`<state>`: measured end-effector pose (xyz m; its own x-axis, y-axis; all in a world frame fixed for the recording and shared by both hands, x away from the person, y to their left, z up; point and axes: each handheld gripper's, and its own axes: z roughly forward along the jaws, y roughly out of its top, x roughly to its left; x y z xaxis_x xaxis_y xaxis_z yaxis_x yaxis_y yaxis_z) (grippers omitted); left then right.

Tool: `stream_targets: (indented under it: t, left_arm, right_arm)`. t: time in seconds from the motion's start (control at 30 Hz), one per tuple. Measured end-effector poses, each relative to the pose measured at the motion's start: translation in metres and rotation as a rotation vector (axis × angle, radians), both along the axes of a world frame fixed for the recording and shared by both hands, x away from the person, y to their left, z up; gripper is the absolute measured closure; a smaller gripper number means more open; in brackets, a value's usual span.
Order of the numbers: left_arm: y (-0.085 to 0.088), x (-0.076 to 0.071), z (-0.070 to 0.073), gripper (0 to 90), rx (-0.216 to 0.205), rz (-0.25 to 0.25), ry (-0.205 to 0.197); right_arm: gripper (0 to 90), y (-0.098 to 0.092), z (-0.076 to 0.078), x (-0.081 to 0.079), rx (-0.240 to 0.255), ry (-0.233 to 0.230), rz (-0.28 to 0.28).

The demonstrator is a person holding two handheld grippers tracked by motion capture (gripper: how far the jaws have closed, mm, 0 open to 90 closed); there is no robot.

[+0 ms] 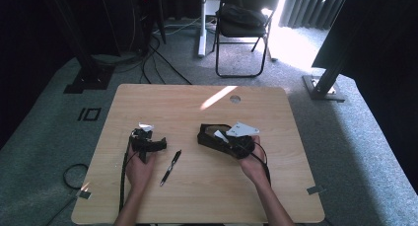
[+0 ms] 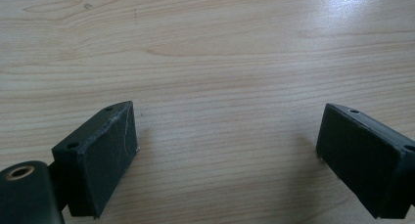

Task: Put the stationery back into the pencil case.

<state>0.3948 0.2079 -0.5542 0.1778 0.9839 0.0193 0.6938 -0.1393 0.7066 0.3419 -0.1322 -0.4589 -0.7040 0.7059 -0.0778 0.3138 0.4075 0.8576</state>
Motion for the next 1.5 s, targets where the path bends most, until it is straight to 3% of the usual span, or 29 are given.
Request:
stream_targets:
  t: [1.5]
  left_arm:
    - [0.000,0.000,0.000,8.4,0.000,0.000,0.000]
  right_arm:
    - [71.4,-0.029,0.000,0.030,0.002,0.022,-0.052]
